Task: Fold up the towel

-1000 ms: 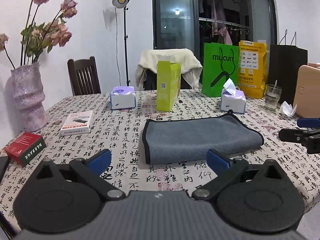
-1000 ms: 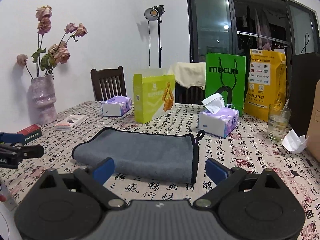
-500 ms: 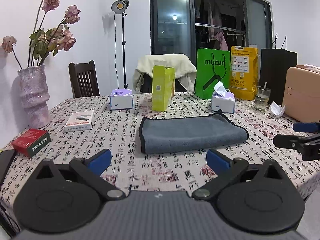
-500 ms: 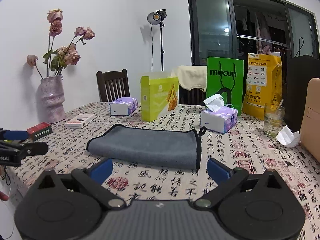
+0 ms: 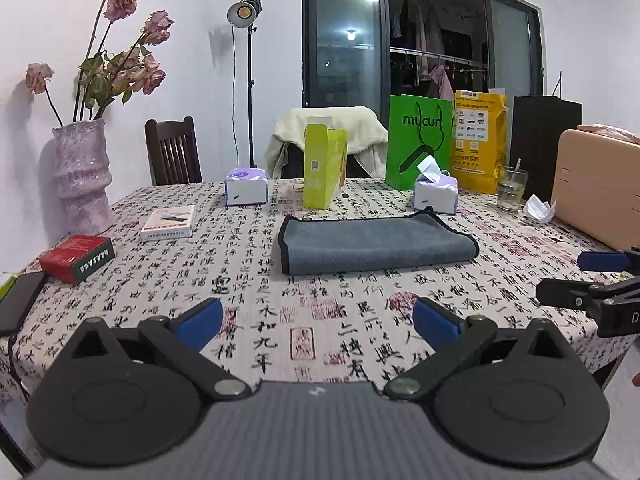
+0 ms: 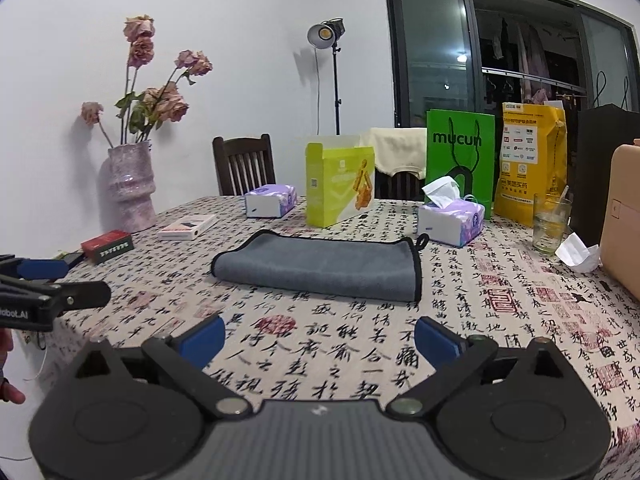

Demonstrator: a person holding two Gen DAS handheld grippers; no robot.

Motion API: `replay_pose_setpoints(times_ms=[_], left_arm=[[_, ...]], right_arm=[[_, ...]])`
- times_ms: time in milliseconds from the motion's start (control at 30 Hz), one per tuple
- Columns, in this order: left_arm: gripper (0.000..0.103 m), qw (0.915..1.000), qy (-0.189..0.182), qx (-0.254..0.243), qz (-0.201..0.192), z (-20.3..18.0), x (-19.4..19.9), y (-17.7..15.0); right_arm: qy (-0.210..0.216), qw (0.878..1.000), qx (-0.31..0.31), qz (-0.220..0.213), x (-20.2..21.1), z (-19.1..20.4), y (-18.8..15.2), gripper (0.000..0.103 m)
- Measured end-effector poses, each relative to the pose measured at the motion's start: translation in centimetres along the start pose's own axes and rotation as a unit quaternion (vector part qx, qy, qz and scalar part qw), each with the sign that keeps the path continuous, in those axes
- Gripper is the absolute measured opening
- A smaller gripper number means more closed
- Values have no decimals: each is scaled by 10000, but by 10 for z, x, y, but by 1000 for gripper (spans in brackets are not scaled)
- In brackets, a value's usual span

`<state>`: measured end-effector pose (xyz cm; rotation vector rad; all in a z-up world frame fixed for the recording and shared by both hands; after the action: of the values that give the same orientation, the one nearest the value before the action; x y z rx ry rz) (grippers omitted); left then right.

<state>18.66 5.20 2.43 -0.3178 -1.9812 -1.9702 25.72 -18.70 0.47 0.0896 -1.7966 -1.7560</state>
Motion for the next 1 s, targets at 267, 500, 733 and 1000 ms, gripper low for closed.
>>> replay_pose_setpoints(times_ms=[267,500,733,1000], left_arm=[[103,9999,-54,-83,-119,-7,26,-15],[103,9995,-113,-157,-263,-13,52,-25],[103,9985,-150,-292,-443,-25,68,-32],[103,9975,-191,-349,-582,-31,88,-40]], right_arm=[[37,9999,56,-113,25,12,-13,101],[44,9999,53,-132,48,22,-29,101],[52,10000,0,-75,68,34,-44,101],[66,9998,98,-181,92,43,-52,102]])
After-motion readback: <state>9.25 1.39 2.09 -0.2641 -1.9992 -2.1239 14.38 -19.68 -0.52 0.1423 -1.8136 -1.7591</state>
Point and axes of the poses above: each gripper's, at about its wrist camera, not at the fingertips, and x roughly against the way its jaws point, z to its left, y to its top, the point moved 2 cm from there along -x, roughly the way its jaws point, and after that the axes turned 1 degree about -y, right-handed, at the moved point
